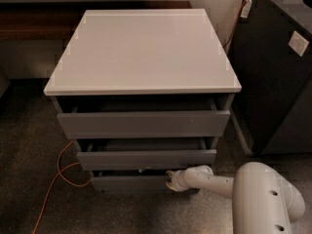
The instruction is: Pick green can from bottom drawer and place on counter
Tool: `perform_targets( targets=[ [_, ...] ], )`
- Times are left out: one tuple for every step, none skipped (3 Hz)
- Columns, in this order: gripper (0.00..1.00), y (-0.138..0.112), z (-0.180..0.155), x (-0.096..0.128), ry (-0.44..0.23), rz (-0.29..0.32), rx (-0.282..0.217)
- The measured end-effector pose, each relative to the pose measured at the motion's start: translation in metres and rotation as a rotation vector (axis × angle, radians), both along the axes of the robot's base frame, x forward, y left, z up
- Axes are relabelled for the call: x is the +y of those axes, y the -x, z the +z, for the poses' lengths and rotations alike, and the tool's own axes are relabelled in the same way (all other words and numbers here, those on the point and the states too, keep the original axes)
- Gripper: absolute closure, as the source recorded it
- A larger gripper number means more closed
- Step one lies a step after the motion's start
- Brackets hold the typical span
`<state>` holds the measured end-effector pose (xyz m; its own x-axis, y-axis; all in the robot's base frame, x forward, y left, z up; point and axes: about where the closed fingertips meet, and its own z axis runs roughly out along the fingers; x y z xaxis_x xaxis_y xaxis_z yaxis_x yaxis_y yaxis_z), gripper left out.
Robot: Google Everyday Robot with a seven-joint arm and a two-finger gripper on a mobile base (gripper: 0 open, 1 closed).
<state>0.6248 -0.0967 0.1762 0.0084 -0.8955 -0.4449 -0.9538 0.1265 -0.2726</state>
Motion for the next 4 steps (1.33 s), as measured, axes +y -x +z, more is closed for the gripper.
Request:
perform_targets(
  targets=[
    [0.05,0.002,0.0,0.001,0.001,-0.001,0.003],
    [0.0,0.042,-0.001,0.015,0.028,0.005,0.06],
    [0.03,0.096,-0.002,0.027,0.091,0.07,0.127],
    [0.33,0.132,0.0,0.037,0.083,0.0,0.228]
  ],
)
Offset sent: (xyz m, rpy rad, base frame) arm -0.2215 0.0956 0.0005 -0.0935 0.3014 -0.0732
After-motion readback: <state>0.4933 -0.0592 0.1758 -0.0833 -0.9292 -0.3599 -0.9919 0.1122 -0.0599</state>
